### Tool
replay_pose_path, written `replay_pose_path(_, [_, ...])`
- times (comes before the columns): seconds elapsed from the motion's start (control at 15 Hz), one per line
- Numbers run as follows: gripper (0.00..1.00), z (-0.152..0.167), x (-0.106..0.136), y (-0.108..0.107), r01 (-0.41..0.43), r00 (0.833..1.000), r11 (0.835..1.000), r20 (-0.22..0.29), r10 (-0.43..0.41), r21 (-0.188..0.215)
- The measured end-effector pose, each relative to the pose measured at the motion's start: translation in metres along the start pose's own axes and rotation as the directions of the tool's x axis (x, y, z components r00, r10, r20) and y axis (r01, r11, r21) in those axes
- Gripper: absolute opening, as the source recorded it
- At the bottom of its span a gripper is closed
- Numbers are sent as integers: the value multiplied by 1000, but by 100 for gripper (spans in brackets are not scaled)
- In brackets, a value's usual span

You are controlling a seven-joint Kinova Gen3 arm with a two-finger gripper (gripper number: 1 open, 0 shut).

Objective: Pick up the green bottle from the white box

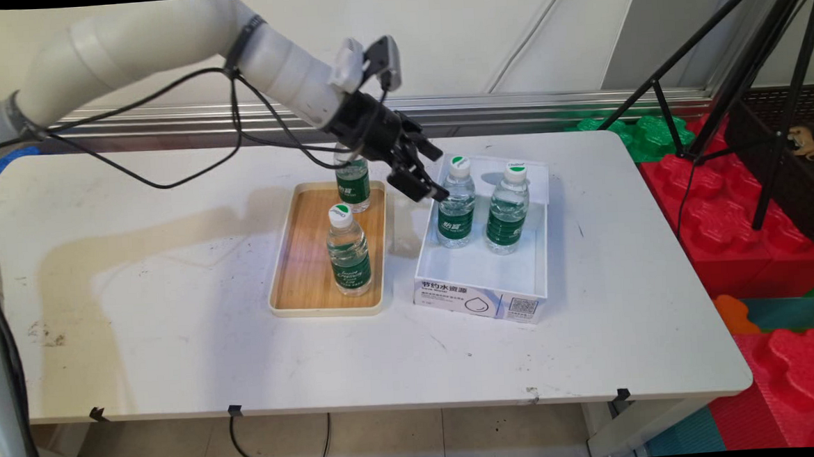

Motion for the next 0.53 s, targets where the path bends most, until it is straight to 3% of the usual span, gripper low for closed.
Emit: replay_pose_path(0.53, [100, 56, -5, -9, -6, 999, 1000, 35, 6, -24])
